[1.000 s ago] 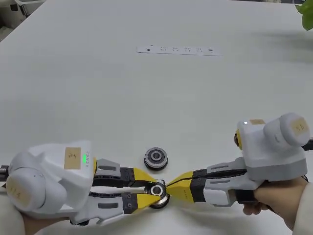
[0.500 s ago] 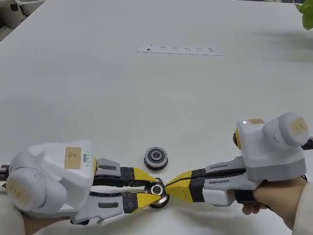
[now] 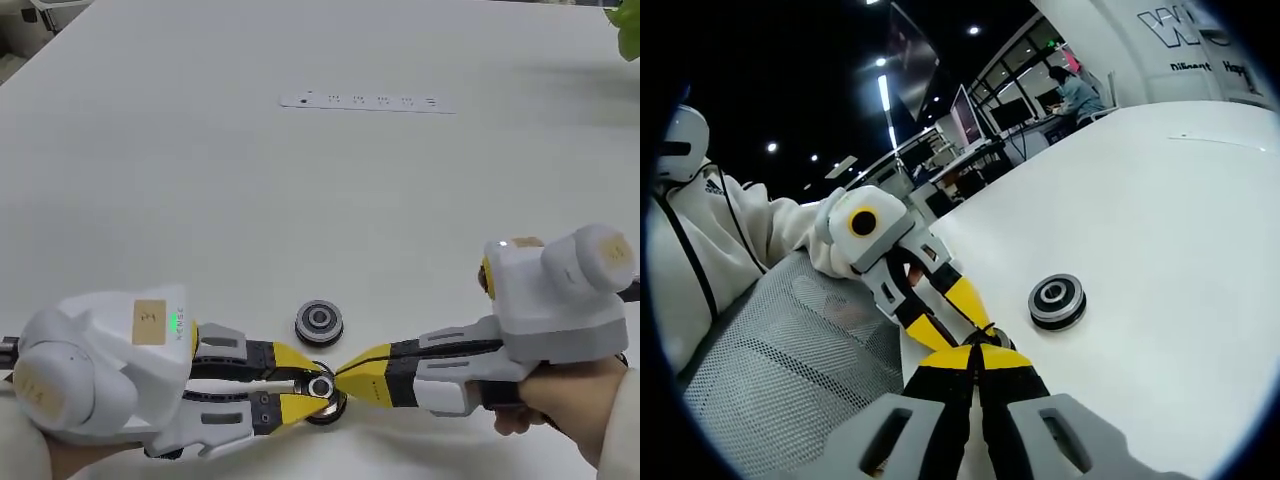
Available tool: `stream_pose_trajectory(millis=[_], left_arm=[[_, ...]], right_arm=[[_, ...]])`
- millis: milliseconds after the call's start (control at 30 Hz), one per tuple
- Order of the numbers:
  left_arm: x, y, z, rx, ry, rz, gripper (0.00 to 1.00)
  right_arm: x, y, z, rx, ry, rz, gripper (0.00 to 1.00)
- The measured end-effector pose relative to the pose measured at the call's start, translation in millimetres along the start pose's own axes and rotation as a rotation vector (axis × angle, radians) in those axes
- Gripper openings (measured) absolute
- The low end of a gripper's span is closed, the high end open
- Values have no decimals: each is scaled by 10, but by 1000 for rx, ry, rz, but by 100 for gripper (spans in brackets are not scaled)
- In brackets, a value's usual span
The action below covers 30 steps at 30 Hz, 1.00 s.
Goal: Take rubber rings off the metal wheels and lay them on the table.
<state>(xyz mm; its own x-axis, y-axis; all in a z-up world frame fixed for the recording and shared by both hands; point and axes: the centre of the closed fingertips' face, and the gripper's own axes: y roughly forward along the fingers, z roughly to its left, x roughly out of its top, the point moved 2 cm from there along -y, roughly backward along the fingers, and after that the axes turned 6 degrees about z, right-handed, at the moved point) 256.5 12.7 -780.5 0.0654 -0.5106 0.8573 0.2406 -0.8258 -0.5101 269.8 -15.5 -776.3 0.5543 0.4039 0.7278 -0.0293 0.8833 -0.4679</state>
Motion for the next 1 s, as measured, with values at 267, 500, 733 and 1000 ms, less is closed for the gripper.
stream_pose_trajectory(millis=[267,500,733,1000], left_arm=[[11,3,2,-4,-22,4,14],[27,-28,0,-18,-20,28,17],[92,-162,-15,-40,-15,29,33],[214,-464,135,21,-17,-4,49]], right_arm=[[-32,-4,-59,-18,17,14,0],[-42,-5,-64,-23,35,21,0],[-14,-10,-29,-19,31,25,0],[32,-54,10,-28,-9,40,0]])
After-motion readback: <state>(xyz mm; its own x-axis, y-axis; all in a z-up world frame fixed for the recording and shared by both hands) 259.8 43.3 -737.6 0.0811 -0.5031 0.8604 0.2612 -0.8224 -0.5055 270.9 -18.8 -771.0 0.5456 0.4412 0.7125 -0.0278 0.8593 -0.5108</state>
